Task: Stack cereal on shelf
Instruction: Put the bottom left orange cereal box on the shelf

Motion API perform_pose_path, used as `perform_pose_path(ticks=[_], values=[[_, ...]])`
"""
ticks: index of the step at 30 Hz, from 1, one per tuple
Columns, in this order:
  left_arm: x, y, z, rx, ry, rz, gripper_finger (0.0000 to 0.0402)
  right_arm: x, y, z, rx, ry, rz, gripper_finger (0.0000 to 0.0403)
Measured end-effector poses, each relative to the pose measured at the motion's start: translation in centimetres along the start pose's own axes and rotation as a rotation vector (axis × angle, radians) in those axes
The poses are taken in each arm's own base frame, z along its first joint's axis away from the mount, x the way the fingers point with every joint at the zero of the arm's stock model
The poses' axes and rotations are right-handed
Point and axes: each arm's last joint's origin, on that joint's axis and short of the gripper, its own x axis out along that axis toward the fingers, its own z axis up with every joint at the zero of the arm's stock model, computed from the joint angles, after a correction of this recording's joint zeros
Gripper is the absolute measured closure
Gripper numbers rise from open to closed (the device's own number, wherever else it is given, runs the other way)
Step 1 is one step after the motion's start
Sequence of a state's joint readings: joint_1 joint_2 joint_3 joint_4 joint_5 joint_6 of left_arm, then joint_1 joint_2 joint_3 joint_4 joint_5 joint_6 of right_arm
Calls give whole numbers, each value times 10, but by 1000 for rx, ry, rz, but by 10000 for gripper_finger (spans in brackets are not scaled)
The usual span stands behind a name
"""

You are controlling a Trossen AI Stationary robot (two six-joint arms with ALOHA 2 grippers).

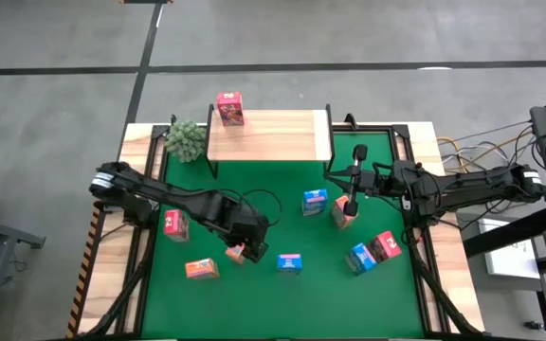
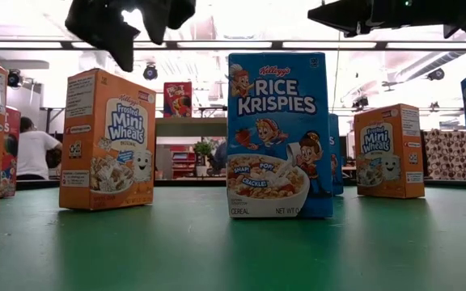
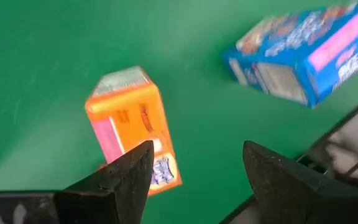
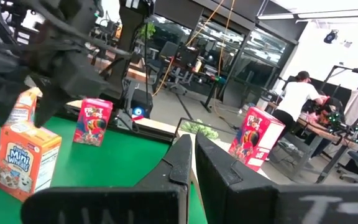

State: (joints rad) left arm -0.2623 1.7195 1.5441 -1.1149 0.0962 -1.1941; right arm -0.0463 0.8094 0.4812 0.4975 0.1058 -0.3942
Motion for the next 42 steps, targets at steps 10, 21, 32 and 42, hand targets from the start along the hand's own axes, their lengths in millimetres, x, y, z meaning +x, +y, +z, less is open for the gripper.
perform_pose_path(ticks=[10,21,32,42], values=[[-11,-18,-2,-5,10,182,171,1,0,-1,0,5,2,390],[-6,-15,-2,4,-3,207,171,1,1,-1,-1,10,4,390],[-4,-15,-2,-9,-24,217,170,1,1,-2,-4,12,5,390],[-2,-14,-2,-25,-24,224,147,1,1,-2,-4,15,6,390]])
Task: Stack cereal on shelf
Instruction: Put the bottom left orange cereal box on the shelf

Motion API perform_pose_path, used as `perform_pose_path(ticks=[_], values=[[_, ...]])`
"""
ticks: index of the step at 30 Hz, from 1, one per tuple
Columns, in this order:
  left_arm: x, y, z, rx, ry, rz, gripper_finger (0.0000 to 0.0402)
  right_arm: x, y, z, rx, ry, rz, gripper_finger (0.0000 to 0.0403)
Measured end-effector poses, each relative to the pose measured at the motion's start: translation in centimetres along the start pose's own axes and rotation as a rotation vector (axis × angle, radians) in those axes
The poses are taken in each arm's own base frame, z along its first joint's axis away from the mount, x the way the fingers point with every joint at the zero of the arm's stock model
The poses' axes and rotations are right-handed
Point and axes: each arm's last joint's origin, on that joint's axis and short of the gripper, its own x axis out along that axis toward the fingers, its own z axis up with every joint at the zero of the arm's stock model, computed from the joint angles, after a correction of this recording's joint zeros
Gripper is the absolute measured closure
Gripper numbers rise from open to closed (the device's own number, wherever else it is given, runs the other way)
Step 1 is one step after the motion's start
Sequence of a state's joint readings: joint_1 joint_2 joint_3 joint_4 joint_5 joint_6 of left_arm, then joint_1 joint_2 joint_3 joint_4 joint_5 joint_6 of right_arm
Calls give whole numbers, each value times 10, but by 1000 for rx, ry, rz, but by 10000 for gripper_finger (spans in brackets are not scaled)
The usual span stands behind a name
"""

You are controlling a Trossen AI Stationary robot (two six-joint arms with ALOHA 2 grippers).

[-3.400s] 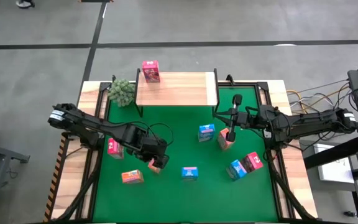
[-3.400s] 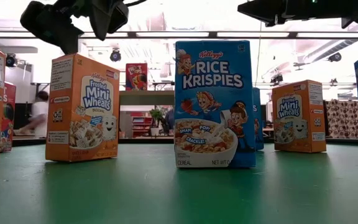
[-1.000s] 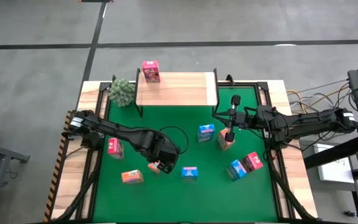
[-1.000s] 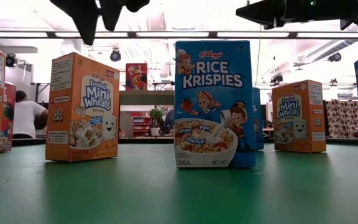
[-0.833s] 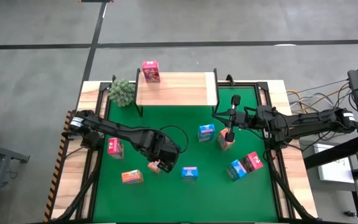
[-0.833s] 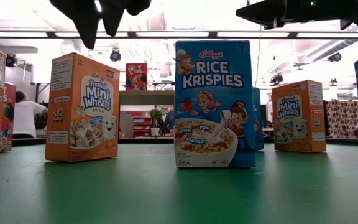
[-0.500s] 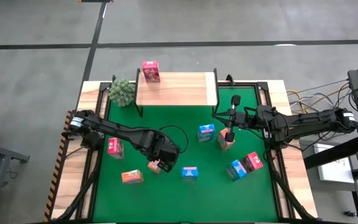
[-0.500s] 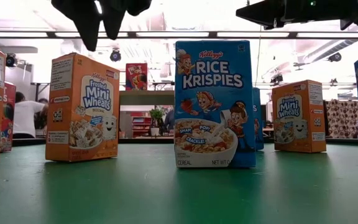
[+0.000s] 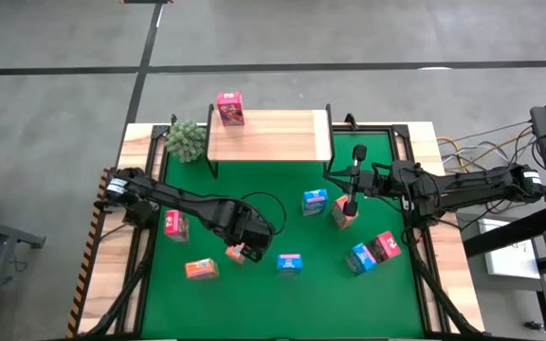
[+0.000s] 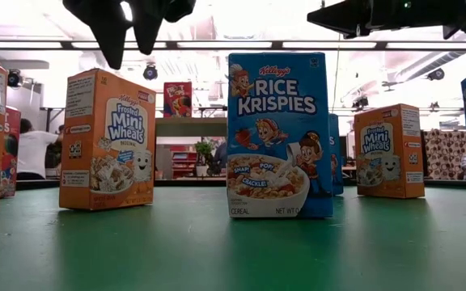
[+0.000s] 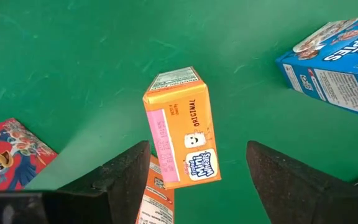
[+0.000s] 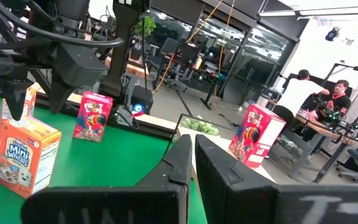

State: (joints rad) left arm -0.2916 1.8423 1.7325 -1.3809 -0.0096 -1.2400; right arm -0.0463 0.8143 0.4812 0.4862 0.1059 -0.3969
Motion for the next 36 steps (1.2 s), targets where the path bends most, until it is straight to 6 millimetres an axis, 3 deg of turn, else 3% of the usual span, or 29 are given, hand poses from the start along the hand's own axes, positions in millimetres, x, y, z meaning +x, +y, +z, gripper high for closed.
perform_pose_path(ticks=[11,36], values=[[14,0,-2,5,18,-7,98,0,0,0,0,2,1,390],[36,10,-4,48,-32,-15,126,0,0,0,-1,5,2,390]])
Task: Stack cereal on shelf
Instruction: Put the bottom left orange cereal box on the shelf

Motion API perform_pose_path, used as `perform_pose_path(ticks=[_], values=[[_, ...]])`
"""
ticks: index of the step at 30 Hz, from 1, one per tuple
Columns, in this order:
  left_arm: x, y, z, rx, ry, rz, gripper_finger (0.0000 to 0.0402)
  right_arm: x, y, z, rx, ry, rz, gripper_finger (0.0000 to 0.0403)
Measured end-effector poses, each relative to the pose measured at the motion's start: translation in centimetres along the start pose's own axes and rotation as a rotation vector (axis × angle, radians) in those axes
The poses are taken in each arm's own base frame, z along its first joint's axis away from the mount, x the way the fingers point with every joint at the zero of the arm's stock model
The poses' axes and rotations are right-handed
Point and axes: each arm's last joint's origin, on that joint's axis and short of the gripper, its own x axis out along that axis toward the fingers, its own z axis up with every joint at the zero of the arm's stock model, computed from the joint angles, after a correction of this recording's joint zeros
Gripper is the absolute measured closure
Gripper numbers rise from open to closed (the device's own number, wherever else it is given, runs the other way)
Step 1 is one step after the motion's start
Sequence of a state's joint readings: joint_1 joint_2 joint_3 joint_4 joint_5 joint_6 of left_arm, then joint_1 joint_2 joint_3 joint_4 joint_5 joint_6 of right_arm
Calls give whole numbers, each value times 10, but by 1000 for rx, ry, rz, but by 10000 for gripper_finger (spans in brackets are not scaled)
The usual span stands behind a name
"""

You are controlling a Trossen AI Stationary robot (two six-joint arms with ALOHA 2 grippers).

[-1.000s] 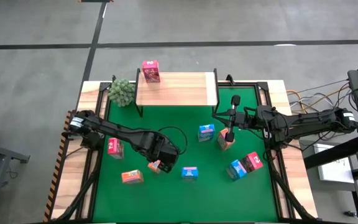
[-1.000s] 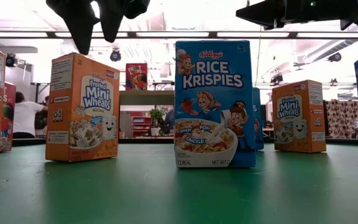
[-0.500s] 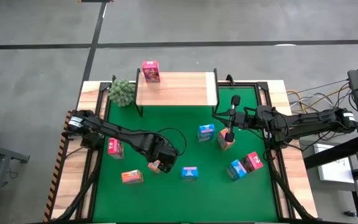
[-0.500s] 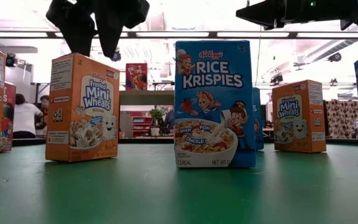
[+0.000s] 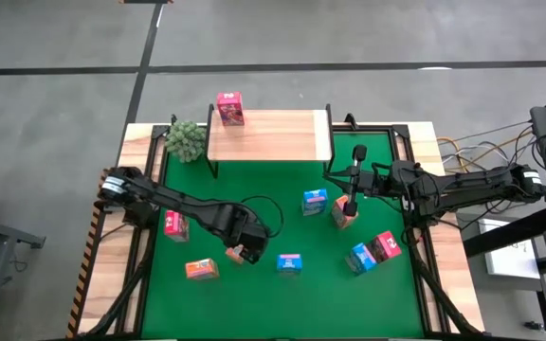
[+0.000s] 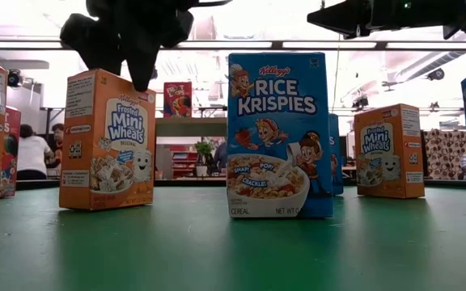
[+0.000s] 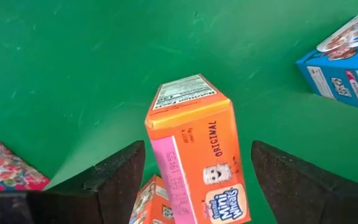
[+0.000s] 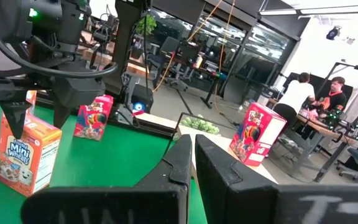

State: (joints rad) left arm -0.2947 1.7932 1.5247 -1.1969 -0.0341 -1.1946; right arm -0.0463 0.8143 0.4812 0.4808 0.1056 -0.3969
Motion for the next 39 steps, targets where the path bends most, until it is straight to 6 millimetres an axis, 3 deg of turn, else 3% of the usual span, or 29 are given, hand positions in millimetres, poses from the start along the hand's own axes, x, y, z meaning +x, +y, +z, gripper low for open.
perform_pose_path(ticks=[22,39], values=[[1,1,0,-11,-5,-14,191,0,0,0,0,0,0,390],[1,0,0,5,-8,-20,208,0,0,0,0,0,0,390]])
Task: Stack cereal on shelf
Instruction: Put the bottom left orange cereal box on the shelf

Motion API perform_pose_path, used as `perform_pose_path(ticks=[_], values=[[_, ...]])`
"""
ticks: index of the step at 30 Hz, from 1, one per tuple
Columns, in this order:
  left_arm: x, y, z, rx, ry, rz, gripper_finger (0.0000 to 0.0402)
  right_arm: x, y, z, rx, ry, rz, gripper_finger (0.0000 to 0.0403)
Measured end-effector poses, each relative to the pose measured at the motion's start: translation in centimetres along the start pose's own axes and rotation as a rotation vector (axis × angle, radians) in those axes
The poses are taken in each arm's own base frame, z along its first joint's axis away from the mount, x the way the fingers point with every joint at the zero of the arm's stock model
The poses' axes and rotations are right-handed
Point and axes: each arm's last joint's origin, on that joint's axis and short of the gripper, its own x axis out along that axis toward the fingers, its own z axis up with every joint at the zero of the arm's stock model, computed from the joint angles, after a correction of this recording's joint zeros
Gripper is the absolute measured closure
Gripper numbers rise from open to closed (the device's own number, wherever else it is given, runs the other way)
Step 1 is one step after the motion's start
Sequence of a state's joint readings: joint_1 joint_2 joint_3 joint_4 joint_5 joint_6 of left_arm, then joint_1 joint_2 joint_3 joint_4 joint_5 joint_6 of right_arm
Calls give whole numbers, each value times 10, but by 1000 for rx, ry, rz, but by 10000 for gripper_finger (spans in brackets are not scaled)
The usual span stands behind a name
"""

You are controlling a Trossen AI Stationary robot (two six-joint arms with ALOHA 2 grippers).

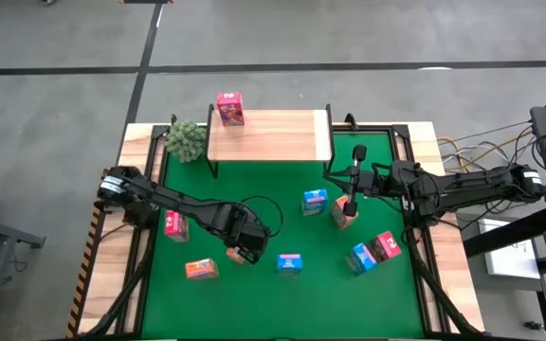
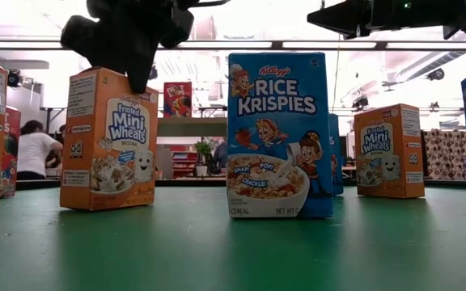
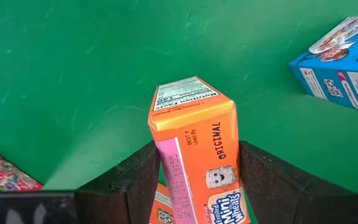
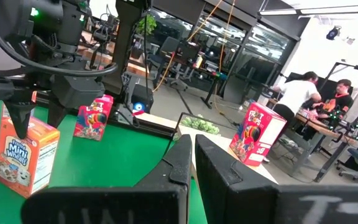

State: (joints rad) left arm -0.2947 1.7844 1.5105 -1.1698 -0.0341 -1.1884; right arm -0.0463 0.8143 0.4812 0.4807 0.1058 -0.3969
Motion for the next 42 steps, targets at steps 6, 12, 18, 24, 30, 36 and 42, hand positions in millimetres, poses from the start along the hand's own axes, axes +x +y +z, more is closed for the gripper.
perform_pose_path(ticks=[6,12,18,24,30,36,42], values=[[-10,2,-1,38,-6,-8,208,0,0,0,0,0,0,390],[-25,3,-4,131,-20,-29,208,0,0,0,0,0,0,390],[-41,-3,-4,274,-49,-79,208,0,0,0,0,0,0,390],[-64,-5,3,435,-87,-115,208,0,0,0,3,0,0,390],[-89,2,21,538,-130,-123,208,0,0,0,3,0,0,390],[-118,17,46,616,-207,-115,208,0,0,0,3,3,1,390],[-150,39,78,672,-316,-127,208,0,0,0,3,4,2,390]])
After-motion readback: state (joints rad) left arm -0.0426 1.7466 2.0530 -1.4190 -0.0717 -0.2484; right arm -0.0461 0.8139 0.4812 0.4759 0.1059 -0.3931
